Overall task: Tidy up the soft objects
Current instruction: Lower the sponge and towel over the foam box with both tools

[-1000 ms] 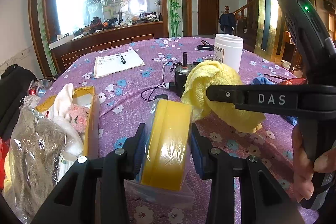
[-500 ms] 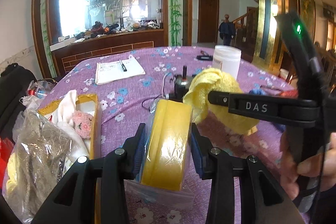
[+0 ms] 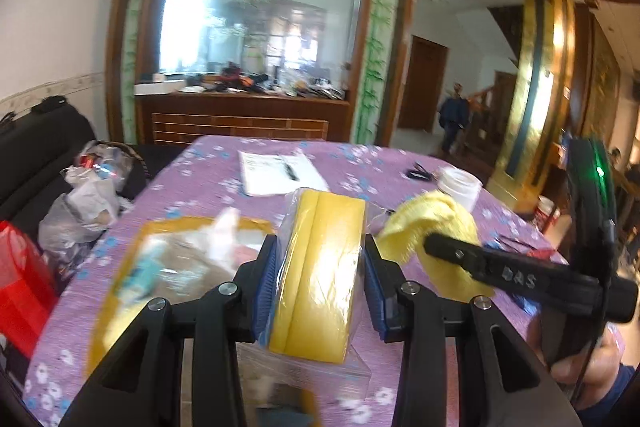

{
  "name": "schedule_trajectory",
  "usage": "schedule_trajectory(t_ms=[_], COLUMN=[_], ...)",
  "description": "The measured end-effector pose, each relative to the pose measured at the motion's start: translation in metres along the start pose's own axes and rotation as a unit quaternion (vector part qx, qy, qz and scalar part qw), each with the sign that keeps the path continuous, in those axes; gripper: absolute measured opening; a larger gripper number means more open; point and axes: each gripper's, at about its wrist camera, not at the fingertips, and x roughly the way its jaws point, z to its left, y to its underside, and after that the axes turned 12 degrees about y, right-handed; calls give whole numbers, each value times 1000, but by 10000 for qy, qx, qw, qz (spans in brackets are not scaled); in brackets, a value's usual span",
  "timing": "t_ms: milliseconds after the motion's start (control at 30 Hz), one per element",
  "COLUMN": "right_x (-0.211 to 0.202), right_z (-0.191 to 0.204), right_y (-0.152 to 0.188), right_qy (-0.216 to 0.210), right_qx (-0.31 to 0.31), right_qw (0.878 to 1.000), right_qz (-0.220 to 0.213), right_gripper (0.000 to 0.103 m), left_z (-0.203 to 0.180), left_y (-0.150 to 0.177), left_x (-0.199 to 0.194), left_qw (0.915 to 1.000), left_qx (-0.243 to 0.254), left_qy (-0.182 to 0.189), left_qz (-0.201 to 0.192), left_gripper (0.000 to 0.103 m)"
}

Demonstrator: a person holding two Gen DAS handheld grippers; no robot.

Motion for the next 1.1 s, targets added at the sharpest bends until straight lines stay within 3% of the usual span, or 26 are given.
schedule_trajectory(t_ms=[267, 667, 1100], right_x=[3, 3, 15], right_z=[53, 119, 143], right_y=[1, -9, -26], right_qy=[-343, -661, -691], right_qx=[-263, -574, -566], right_qw=[9989, 9960, 9958], right_qz=[159, 189, 218], right_gripper=[43, 43, 43], left_z=[50, 94, 125], left_y=[-11, -19, -30], left_x=[-27, -51, -52], left_qw=[9982, 9954, 9941], left_qx=[-413, -700, -841], left_qy=[-366, -539, -607], left_qz=[-237, -360, -311], left_gripper=[39, 39, 39])
